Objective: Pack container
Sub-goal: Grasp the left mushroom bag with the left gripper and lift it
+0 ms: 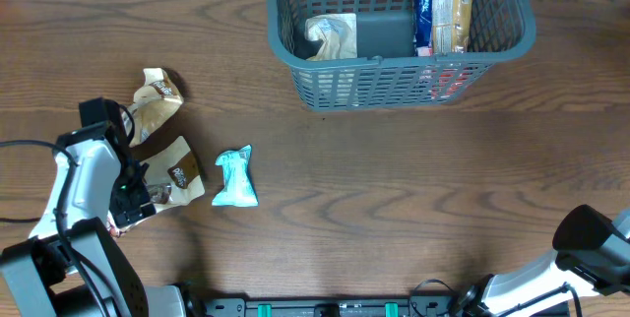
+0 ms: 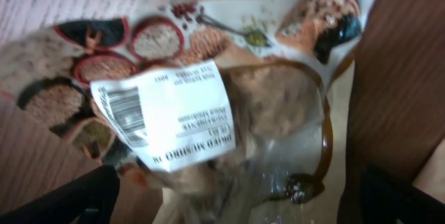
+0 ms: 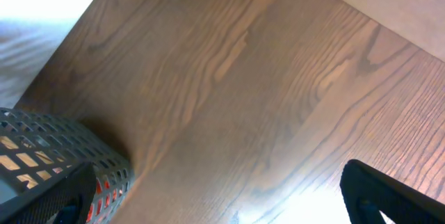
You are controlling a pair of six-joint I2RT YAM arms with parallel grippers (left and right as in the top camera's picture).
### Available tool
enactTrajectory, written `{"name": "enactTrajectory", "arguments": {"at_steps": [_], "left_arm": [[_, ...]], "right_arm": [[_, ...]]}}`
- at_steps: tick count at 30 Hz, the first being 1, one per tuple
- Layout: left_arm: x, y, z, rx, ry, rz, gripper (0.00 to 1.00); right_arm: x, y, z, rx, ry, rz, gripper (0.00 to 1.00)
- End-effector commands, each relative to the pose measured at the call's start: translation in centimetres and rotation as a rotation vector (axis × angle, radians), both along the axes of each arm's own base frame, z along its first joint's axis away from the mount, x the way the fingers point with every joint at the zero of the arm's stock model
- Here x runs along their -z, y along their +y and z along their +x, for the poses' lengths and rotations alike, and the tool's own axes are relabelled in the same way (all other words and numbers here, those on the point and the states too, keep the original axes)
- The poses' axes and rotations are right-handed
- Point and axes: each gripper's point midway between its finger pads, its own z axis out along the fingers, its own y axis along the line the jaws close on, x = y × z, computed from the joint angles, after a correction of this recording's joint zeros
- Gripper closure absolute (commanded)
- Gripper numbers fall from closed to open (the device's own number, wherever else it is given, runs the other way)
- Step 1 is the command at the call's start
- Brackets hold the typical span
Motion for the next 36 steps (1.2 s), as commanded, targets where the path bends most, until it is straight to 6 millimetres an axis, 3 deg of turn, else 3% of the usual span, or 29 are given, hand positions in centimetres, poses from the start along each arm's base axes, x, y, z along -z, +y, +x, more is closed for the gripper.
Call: {"name": "enactTrajectory", "arguments": {"at_steps": [1,14,31,32,33,35,36], "left_arm": [[0.7,-0.6,-0.4,0.028,0.042,0.010,0.01],[3.0,-2.1,-0.8,-0.002,0.111,-0.032,0.01],[3.9,-2.3,-1.6,0.004,0.168,-0.048,0.01],[3.9,-2.3,-1.6,0.009,0.171,-0.050,0.03],[3.9,-2.4,-1.6,0.009,0.171,-0.056,0.11],[4.0,-2.8,-1.6,0.007,0.168,-0.079,0.49],[4.0,-3.0,-1.6,0.005,0.165,-0.091,0.61]], "right_arm": [[0.1,-0.7,0.1,0.016,0.004,-0.016,0.01],[-0.2,-3.4,-1.5,0.097,-0.008,-0.037,0.01],[-0.3,-4.7,-2.6,0.144,0.011,-0.065,0.01],[-0.2,-4.7,-2.6,0.144,0.012,-0.065,0.01],[-0.2,-4.7,-2.6,0.144,0.013,-0.064,0.01],[-0.2,-4.6,-2.6,0.143,0.013,-0.064,0.01],[-0.2,-4.6,-2.6,0.143,0.013,-0.064,0.01]]}}
